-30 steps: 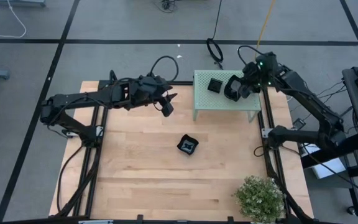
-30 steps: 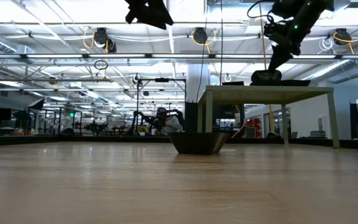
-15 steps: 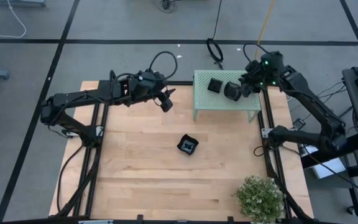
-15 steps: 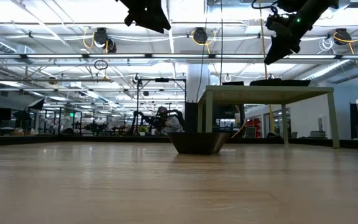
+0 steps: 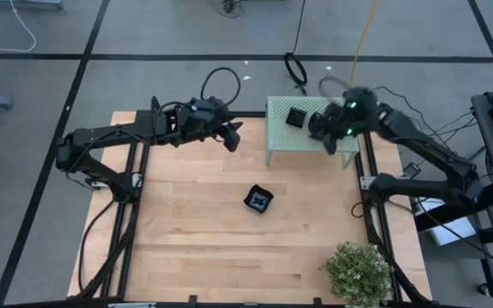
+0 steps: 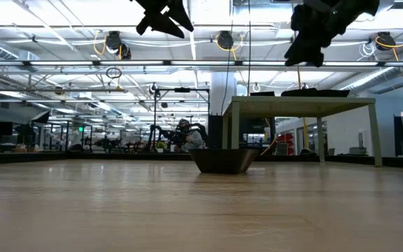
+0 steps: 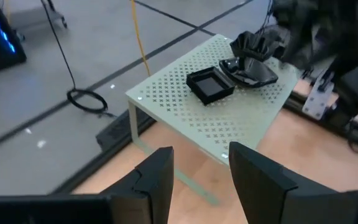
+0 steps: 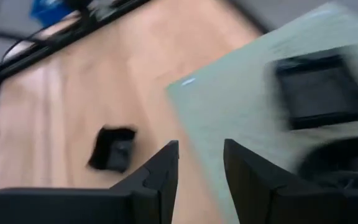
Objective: Pick & Place Mini shaped plates
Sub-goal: Stack the distorted square plate on top of the distorted square plate on the shelf
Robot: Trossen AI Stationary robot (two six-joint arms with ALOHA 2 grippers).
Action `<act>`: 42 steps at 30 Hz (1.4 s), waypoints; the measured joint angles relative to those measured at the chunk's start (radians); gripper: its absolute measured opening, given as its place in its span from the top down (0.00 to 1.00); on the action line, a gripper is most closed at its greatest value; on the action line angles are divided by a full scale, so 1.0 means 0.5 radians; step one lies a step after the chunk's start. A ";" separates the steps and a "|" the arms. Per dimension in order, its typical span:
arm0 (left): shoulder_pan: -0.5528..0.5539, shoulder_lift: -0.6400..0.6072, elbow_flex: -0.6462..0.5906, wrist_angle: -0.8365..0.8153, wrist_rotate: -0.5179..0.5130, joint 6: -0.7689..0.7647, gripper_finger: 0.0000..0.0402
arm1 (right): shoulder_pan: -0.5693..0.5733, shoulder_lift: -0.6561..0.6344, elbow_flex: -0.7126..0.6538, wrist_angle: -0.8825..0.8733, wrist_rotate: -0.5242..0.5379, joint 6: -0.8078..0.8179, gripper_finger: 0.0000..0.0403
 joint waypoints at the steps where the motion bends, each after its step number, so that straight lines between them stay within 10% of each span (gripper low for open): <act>1: -0.006 0.000 0.000 -0.002 0.000 -0.059 0.60 | 0.066 0.001 -0.052 0.036 -0.002 0.002 0.72; 9: -0.097 0.000 0.000 -0.028 0.000 -0.235 0.60 | 0.607 0.000 -0.613 0.838 0.020 0.468 0.72; 21: -0.223 -0.001 0.000 -0.312 0.341 -0.150 0.60 | 1.270 0.218 -0.906 1.521 0.905 0.825 0.72; 28: -0.270 -0.002 0.000 -0.550 0.658 -0.199 0.60 | 1.448 0.614 -0.906 1.947 0.954 0.983 0.69; 42: -0.364 -0.002 0.000 -0.615 0.663 -0.206 0.60 | 1.456 1.186 -0.906 2.270 0.948 0.637 0.53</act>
